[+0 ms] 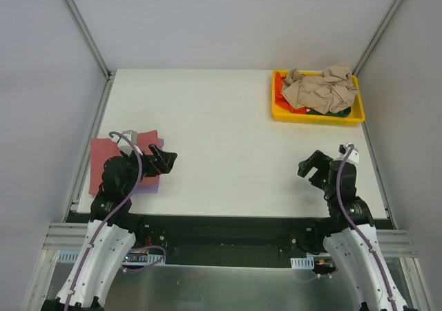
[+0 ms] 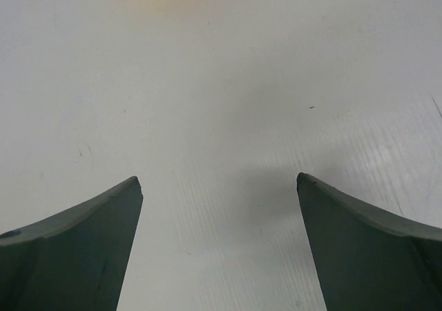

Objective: Fold and stack the t-shirts
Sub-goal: Put the neatly folded tshirt into the corner of the board with the left arm

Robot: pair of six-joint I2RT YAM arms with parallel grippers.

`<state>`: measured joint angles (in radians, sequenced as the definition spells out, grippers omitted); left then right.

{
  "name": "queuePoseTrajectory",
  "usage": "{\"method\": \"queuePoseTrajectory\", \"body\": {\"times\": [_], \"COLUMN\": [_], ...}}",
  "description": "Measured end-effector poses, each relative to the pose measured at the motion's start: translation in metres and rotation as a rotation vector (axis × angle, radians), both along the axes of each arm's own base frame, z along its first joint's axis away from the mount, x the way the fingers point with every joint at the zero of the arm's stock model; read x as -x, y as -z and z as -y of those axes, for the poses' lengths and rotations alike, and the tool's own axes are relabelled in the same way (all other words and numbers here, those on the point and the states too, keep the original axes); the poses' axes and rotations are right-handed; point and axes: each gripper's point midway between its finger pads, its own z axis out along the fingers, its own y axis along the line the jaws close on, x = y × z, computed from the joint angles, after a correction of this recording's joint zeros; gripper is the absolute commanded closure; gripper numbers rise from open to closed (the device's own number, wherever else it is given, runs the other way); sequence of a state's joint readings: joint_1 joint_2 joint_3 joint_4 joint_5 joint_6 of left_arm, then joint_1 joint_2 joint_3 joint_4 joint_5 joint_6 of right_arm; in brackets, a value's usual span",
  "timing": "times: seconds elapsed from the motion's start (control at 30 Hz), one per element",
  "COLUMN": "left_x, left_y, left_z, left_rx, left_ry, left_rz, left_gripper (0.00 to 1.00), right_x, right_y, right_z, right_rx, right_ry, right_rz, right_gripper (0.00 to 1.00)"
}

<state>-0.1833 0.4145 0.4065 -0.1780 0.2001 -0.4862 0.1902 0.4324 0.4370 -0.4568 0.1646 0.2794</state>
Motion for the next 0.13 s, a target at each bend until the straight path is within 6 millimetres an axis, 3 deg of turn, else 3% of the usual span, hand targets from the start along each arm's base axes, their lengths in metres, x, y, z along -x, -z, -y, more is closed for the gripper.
{"method": "queuePoseTrajectory", "body": {"times": [0.13], "left_x": [-0.0020], "left_y": [-0.0170], "left_z": [-0.0006], "left_rx": [0.023], "left_ry": [-0.010], "left_rz": [0.085], "left_gripper": [0.01], "right_x": [0.0038], "right_y": [0.0003], "right_z": [0.0051], "right_rx": [0.002], "right_ry": [0.020], "right_rz": [0.057], "right_gripper": [0.04]}}
